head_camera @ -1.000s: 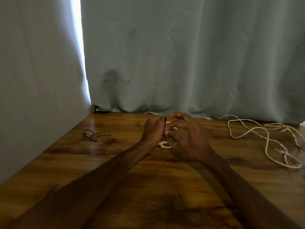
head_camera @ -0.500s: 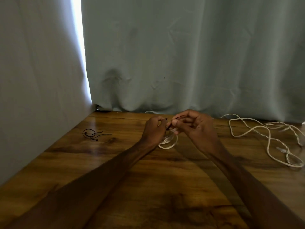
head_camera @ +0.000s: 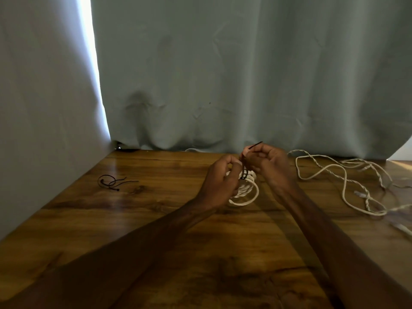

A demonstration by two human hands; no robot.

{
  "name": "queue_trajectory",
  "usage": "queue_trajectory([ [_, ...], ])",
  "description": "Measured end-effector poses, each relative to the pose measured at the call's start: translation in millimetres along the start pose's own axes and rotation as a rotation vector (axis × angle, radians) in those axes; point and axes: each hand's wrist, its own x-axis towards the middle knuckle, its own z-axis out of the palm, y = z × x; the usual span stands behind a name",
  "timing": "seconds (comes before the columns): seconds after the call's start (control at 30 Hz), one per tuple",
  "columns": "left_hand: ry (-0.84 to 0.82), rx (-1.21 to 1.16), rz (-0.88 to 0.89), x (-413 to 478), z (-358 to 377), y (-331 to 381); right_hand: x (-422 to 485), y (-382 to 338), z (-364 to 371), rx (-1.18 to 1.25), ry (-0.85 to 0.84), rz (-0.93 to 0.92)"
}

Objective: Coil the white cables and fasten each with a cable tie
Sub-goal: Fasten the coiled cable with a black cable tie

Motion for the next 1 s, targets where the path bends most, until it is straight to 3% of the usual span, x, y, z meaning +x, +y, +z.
queue_trajectory([
  [0.27,0.130,0.172,0.125,1,-8,-4,-2,2,8,-0.083,0.003,0.046],
  [0.43,0.144,0.289,0.279,-6,-6,3,0,6,3,-0.065,-0.057,0.213],
  [0.7,0.161,0.329,0.350,-8,-1,2,-1,5,-3,-0.019,-0.176,0.453],
  [0.9,0.333,0.266,0.186,2,-4,-1,-3,8,-1,-0.123,-0.216,0.357],
  [1.0,0.436,0.216,0.040,11,-15,-4,-6,9,8,-0.283,-0.074,0.076],
])
